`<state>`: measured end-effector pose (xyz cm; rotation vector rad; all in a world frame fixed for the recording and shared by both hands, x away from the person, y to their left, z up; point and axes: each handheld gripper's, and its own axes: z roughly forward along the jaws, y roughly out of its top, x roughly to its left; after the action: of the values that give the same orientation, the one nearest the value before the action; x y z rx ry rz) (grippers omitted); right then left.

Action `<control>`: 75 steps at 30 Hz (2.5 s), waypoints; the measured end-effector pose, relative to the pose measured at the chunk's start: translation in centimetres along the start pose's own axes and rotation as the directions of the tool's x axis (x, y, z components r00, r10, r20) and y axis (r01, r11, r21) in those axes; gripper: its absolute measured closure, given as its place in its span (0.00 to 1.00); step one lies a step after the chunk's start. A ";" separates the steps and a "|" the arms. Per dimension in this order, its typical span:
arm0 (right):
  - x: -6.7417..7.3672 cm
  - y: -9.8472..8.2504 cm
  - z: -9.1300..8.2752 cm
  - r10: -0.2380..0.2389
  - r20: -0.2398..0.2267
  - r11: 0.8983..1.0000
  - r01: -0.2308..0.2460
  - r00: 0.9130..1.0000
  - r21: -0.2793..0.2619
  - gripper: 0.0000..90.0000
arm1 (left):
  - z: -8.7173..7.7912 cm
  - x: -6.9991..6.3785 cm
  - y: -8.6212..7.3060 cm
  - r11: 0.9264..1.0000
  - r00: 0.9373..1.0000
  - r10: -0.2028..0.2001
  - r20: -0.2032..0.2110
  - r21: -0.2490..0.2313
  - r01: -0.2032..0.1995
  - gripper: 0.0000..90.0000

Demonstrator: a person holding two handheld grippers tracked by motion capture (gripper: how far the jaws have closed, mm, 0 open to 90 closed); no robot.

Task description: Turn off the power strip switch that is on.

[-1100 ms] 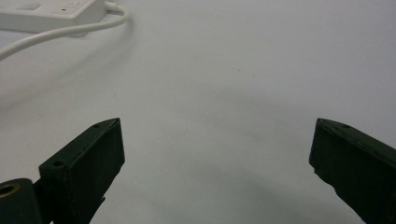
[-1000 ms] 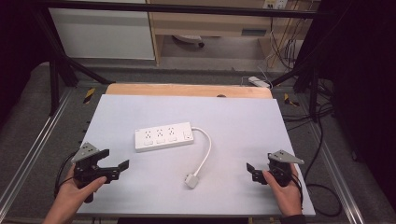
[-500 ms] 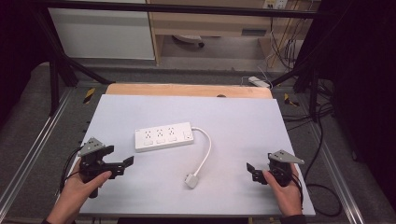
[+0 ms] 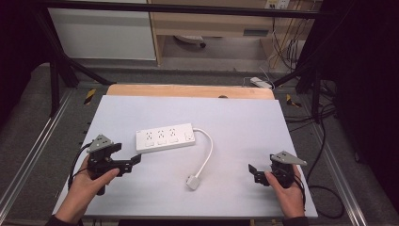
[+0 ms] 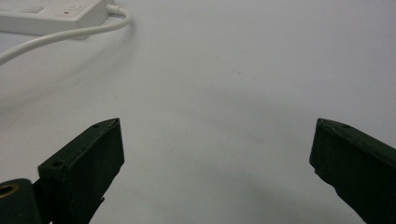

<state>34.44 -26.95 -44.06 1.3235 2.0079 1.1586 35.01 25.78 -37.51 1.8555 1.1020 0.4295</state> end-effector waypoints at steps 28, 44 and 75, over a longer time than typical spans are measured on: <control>-0.1 0.0 0.0 -0.005 -0.013 1.000 0.006 1.000 0.002 0.04 | 3.2 -1.3 2.5 0.999 0.999 0.038 0.014 0.004 -0.038 0.14; -0.1 0.0 0.1 -0.004 -0.015 1.000 0.004 1.000 0.004 0.04 | 4.5 -0.7 3.3 0.999 1.000 0.029 -0.005 0.013 -0.029 0.19; -0.1 0.0 0.1 0.000 -0.025 1.000 0.000 1.000 0.005 0.04 | 7.1 0.3 3.3 0.997 0.999 0.021 -0.040 0.072 -0.018 0.41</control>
<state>34.55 -27.01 -44.12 1.3182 2.0297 1.1760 41.58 21.69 -38.56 1.9294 1.1406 0.4460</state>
